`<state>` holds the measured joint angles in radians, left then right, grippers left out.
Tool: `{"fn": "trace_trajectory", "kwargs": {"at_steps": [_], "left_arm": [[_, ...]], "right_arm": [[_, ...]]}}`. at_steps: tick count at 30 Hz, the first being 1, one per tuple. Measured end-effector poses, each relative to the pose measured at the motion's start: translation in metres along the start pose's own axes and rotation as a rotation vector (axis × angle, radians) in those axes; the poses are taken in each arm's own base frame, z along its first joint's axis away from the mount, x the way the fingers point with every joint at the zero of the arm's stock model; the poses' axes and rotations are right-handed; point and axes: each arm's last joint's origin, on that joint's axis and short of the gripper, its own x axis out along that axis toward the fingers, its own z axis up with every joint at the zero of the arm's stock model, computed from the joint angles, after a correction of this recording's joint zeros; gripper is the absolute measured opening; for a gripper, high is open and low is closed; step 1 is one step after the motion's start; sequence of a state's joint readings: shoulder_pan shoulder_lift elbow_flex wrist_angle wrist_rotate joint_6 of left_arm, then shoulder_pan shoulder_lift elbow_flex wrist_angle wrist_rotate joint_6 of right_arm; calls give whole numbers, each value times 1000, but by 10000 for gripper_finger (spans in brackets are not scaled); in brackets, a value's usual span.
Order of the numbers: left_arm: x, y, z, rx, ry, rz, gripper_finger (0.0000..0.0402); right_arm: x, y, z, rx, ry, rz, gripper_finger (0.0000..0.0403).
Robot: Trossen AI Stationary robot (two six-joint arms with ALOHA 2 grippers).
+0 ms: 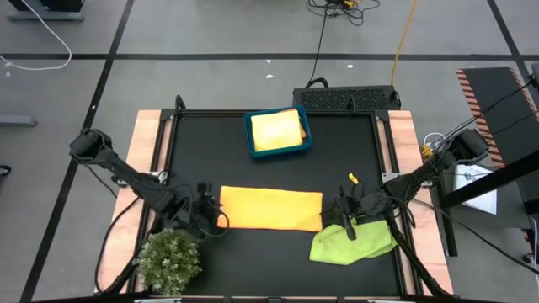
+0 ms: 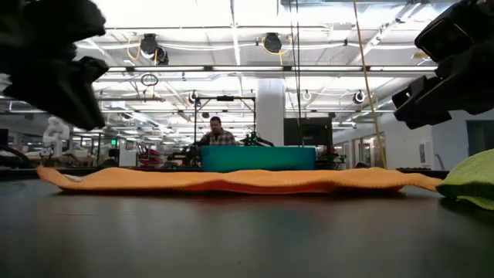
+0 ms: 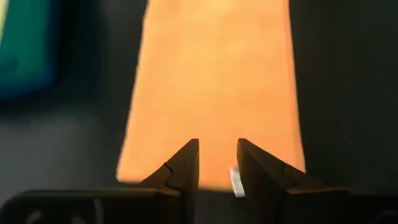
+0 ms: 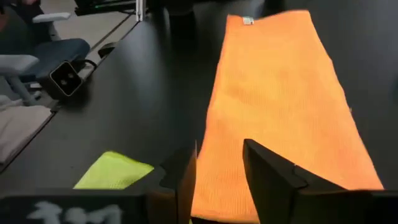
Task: Fold microfiber towels
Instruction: Fold the orange microfiber towel
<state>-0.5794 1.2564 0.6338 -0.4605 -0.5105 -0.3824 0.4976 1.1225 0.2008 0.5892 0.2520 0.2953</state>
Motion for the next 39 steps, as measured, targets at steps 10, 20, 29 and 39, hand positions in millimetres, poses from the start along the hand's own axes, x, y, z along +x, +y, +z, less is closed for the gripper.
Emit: {"fn": "trace_trajectory", "kwargs": {"at_steps": [10,20,29,39], "left_arm": [[7,12,30,11,-175,-60,113],[14,29,38,-29,-204,-39,113],[52,31,48,-40,-219,-150,113],[64,38,51,-70,-237,-183,113]], "right_arm": [[-1,-10,-16,59,167,-88,115],[2,-22,-9,14,121,-140,114],[20,-31,12,-51,197,-168,114],[14,-77,15,328,305,-280,114]]}}
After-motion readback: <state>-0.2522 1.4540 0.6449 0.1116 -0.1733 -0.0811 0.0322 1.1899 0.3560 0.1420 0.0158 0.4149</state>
